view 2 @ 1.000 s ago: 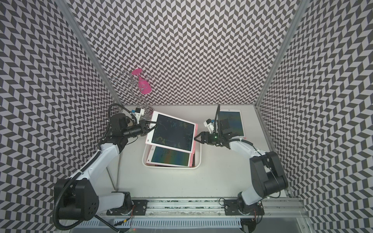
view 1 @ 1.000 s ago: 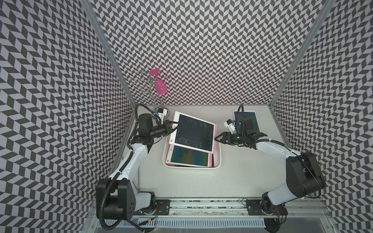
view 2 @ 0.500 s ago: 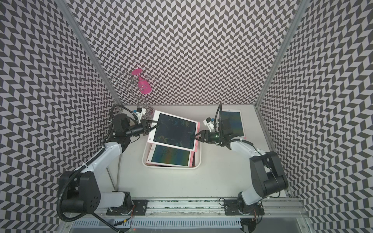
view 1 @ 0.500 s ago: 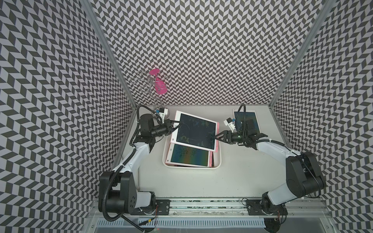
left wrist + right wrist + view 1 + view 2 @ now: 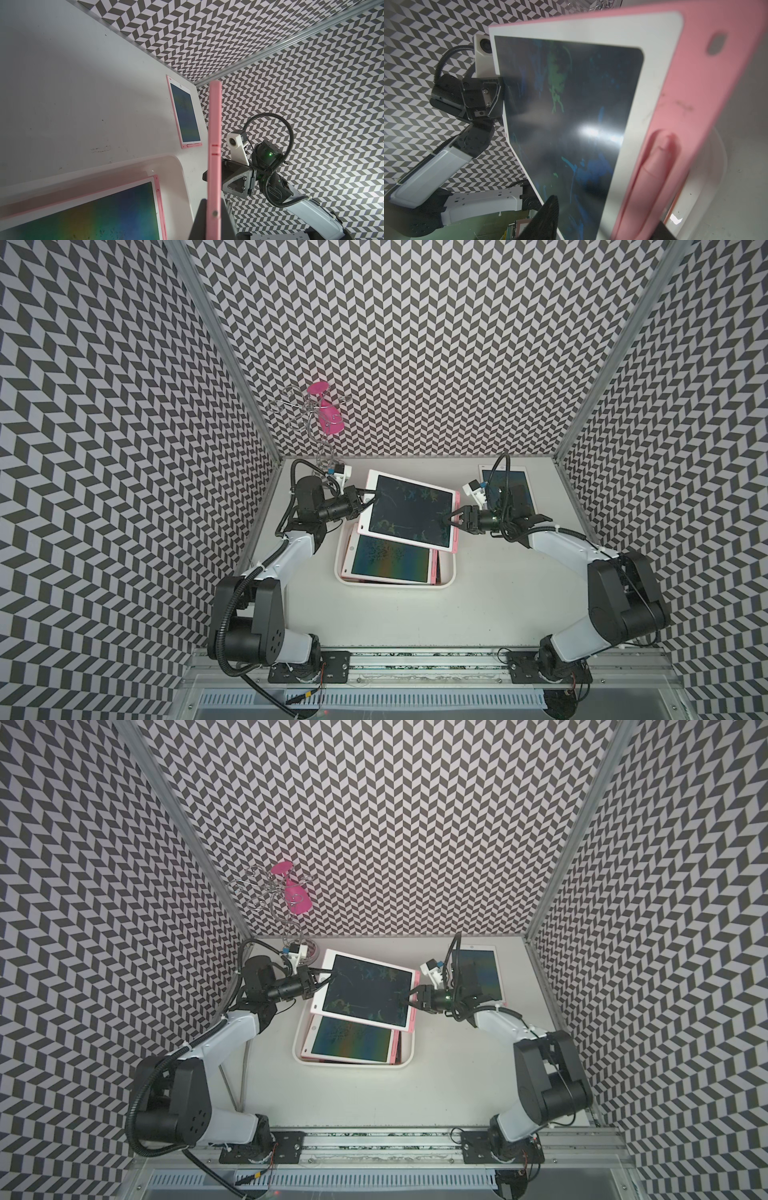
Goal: Take out the writing tablet from the storage box
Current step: Pick up the writing tablet from the storage box.
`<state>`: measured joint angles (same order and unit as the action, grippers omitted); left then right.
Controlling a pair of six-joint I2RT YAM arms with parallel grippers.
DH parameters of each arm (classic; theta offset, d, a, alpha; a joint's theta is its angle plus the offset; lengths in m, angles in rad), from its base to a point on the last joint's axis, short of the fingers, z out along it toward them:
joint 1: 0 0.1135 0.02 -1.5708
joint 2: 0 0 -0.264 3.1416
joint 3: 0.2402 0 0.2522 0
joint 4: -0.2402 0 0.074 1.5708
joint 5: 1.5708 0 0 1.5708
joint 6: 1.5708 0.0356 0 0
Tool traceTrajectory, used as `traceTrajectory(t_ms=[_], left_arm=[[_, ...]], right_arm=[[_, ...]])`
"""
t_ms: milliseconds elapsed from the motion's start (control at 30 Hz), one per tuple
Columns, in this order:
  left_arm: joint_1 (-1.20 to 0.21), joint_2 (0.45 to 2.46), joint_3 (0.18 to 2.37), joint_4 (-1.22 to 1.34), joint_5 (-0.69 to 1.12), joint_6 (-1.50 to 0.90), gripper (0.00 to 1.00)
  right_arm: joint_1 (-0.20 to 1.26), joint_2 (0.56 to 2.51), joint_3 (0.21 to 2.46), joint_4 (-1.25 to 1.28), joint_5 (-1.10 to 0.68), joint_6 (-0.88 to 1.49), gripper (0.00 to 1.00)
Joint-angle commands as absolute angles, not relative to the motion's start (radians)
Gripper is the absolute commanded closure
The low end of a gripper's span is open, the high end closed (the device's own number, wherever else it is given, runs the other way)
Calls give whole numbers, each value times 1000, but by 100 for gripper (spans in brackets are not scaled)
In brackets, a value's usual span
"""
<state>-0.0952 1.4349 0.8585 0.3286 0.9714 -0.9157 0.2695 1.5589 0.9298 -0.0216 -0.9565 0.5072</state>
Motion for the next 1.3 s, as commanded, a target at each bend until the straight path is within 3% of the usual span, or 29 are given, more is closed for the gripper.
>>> traceTrajectory(t_ms=[0, 100, 200, 433, 800, 933, 1267], left_arm=[[-101, 1467, 848, 373, 998, -914, 100], [-103, 1497, 844, 376, 997, -904, 99], [-101, 1523, 839, 380, 995, -895, 91], [-107, 1571, 827, 411, 993, -894, 85], [-99, 1616, 863, 413, 989, -889, 59], [-74, 1626, 879, 434, 985, -915, 56], [-24, 1580, 871, 541, 955, -995, 53]], right_arm=[[276, 1557, 930, 85, -1017, 514, 50], [276, 1564, 929, 92, -1025, 521, 58], [275, 1568, 928, 106, -1034, 531, 65], [276, 1567, 923, 140, -1048, 554, 73], [273, 1560, 908, 178, -1067, 587, 91], [270, 1564, 897, 221, -1087, 623, 100], [250, 1528, 910, 180, -1079, 624, 100]])
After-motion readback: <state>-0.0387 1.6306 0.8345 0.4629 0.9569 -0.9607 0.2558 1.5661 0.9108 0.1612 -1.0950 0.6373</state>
